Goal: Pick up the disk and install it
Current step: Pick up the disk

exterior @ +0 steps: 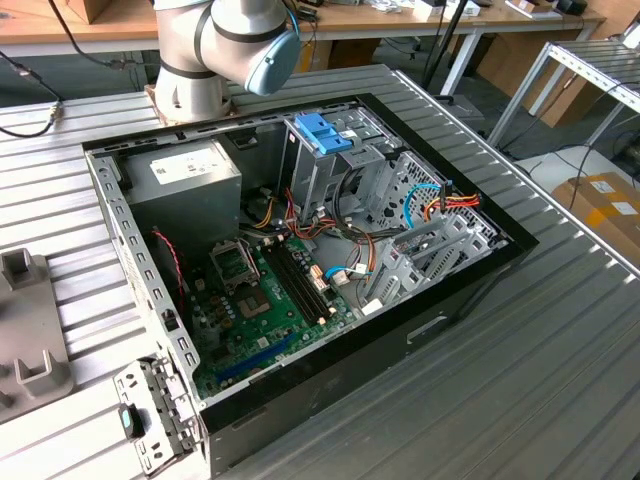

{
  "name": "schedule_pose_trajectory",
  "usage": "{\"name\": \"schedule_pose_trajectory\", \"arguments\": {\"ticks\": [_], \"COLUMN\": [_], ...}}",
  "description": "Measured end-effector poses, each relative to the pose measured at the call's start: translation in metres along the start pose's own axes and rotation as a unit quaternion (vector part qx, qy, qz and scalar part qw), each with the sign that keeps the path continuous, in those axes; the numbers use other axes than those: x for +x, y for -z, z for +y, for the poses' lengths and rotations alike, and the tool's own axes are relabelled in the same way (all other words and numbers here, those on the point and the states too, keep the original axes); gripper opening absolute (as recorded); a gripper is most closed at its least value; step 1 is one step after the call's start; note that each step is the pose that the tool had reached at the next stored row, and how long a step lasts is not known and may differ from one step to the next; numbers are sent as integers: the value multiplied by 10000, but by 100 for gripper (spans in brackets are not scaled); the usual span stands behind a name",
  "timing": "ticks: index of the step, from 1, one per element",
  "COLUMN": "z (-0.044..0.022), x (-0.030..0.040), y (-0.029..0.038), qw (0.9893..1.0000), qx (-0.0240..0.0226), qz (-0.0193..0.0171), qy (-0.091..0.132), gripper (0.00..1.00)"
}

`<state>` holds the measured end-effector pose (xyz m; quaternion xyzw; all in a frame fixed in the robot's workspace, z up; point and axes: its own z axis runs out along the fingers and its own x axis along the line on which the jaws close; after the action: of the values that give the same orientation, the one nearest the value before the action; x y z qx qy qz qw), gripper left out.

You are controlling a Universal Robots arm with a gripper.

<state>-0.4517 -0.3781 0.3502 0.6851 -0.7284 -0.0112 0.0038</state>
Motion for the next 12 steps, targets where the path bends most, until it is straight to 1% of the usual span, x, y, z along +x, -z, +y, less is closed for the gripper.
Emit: {"name": "schedule_pose_trajectory", "arguments": {"ticks": [12], "z": [2], "x": [-4], "y": [-46], "qw": [10000], "qx": [0], "qz": [0], "qy": [0], "gripper": [60]}}
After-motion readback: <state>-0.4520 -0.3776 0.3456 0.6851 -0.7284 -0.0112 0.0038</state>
